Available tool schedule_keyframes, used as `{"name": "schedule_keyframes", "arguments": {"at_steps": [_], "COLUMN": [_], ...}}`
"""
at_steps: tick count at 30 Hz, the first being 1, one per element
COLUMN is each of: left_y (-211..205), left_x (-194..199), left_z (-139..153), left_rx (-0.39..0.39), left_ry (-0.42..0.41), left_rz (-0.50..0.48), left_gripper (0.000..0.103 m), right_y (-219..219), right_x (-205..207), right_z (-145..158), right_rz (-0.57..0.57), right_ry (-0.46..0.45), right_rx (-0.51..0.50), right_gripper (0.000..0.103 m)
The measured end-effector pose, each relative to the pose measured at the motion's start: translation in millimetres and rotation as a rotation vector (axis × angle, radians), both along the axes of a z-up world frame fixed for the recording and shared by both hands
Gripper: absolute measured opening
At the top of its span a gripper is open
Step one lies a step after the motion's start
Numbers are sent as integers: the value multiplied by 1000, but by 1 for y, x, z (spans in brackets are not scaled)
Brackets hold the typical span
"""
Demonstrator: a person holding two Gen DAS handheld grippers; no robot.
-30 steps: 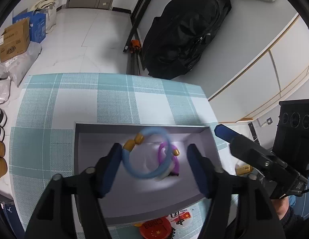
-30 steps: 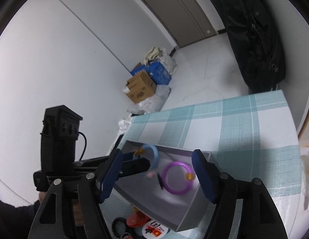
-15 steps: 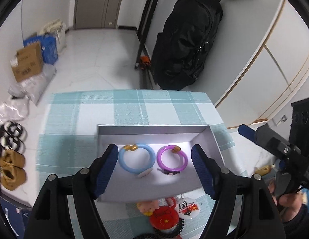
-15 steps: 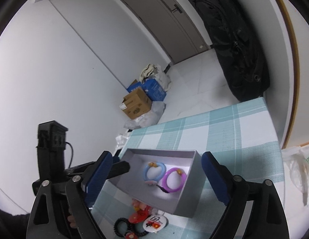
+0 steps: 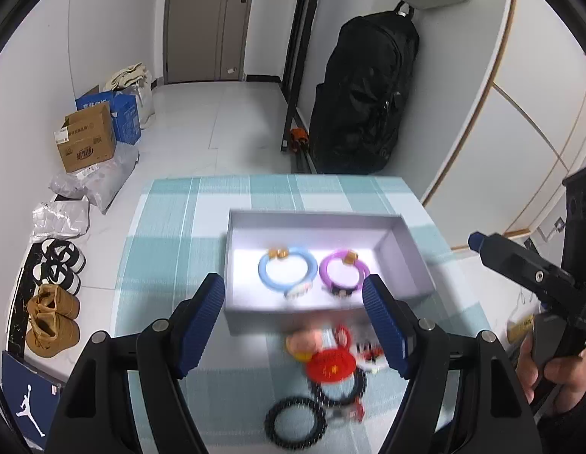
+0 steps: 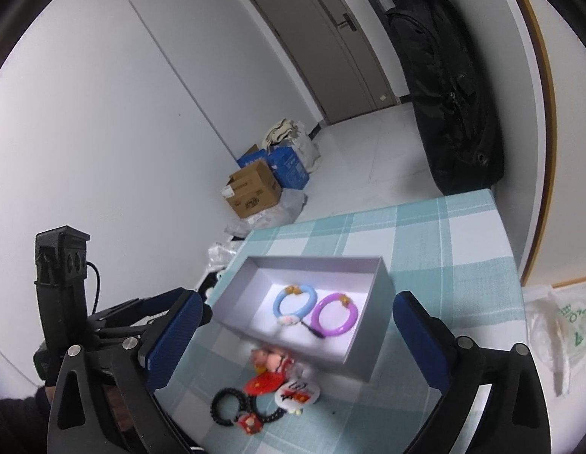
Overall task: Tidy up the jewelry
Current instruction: 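Move the left tool back over the black coiled bracelet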
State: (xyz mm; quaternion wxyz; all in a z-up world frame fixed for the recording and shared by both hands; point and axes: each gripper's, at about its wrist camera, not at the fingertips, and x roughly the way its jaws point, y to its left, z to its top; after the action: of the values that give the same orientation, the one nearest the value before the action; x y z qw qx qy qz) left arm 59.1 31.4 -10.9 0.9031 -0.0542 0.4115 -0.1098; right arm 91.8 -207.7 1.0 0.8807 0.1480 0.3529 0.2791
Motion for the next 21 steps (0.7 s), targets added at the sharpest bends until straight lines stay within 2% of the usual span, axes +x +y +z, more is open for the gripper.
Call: {"name": "schedule_keyframes", "arguments": {"at_steps": [5,8,12,21], "left_y": [5,7,-1,-17], "left_x": [-14,-19,-27,-49], "left_z": [-4,-9,-21,-46], "left_rx": [20,20,41,113], "left_ry": [18,54,134,242], "left_rz": [-10,-22,-77,-146], "left_gripper": [72,81,82,82], "right_y": [12,17,17,24], "right_x": [-12,-20,-29,-41], "right_z": [-4,-8,-17,-25], "right_rz": [35,46,35,43], "right_ry": [5,11,41,50], "right_rx": [-43,-72,-89,-156], "right_gripper": [103,103,103,103]}}
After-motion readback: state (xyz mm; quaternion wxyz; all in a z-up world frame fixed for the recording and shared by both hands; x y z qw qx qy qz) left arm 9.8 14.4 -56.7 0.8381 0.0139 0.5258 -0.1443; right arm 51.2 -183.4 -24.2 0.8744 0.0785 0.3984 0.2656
